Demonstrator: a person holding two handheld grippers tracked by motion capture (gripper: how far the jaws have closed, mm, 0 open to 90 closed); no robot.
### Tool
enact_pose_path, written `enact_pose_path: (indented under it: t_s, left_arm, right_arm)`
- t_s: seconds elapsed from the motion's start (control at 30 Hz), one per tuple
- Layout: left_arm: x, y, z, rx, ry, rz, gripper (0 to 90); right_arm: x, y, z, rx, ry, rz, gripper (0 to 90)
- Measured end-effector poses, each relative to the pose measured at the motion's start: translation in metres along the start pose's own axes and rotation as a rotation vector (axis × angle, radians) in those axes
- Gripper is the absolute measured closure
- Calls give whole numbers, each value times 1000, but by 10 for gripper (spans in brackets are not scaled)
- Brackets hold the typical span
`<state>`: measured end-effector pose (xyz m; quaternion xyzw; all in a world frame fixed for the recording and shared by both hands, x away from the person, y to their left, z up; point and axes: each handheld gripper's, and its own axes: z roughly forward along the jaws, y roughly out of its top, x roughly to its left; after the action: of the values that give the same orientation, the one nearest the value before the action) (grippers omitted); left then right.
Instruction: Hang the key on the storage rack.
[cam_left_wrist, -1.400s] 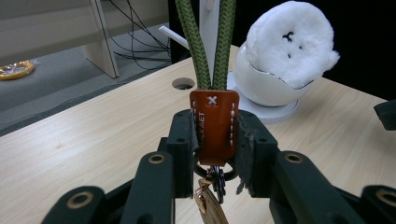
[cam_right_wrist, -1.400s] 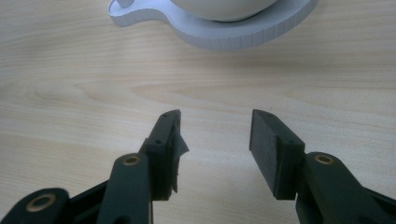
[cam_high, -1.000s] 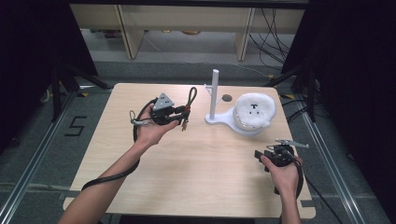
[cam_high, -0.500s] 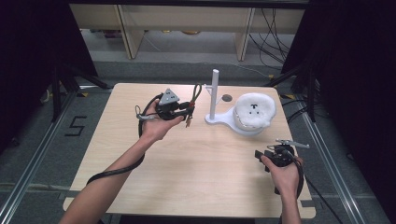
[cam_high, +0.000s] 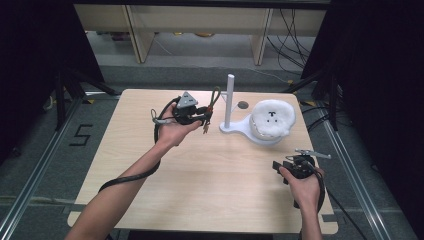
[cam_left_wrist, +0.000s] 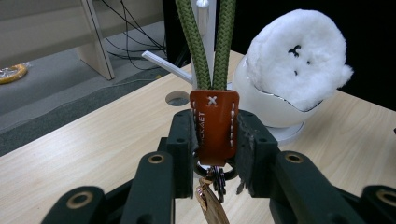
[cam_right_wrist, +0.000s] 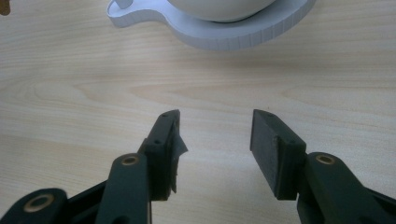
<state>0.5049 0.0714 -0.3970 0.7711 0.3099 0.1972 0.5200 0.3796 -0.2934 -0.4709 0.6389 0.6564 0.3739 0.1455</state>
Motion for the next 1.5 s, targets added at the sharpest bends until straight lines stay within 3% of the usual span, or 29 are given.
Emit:
enact_pose_path:
  t_s: [0.17,0.2,0.27,0.6,0.77,0.83,0.97,1.5]
  left_arm:
    - [1,-2,5,8,1,-9,688]
    - [1,-2,6,10,1,-12,688]
    - [1,-3,8,9,-1,-9,688]
    - [1,-5,13,27,-1,-20,688]
    - [1,-5,16,26,-4,-21,687]
    - [1,-5,17,39,-4,-20,688]
    - [0,-6,21,39,-8,-24,687]
    - [-3,-7,35,60,0,-12,682]
  right_arm:
    - [-1,0,-1,13,6,-8,535]
    - [-5,1,0,1,8,-45,535]
    - [-5,1,0,3,28,-38,535]
    - [-3,0,1,13,0,-26,534]
    - [-4,0,2,3,5,-46,533]
    - [-3,0,1,5,7,-28,533]
    - [-5,0,1,2,9,-48,533]
    - [-4,-1,2,-1,5,-47,532]
